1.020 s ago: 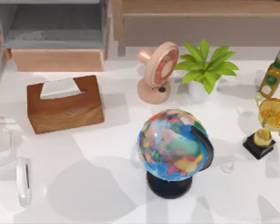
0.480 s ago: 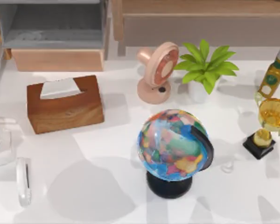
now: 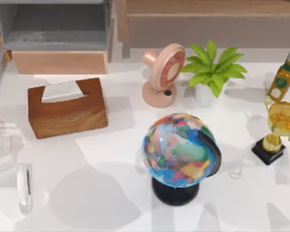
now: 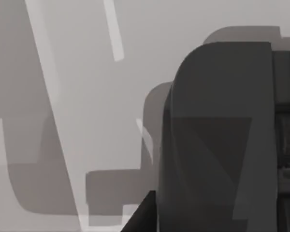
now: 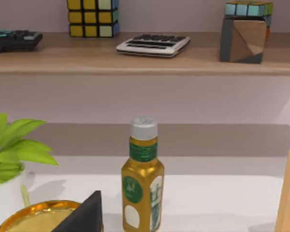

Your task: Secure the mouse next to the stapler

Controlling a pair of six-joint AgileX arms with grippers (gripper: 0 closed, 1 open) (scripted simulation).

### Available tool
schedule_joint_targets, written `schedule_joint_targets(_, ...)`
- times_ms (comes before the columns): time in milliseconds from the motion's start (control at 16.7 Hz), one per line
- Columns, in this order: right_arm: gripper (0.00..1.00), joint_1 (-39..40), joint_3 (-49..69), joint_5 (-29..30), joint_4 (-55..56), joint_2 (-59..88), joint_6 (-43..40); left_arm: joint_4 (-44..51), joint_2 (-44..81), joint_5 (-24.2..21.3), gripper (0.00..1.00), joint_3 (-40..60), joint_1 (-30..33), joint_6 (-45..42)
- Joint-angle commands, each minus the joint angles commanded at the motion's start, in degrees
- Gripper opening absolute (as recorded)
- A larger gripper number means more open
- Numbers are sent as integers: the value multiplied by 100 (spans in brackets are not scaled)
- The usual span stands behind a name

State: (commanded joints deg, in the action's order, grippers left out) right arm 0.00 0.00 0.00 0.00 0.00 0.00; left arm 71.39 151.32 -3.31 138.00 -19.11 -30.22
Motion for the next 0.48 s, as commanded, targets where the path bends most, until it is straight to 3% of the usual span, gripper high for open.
schedule_joint_targets(480,100,0,0,0,0,0,0,-34,-923,114,0,-513,-65,277)
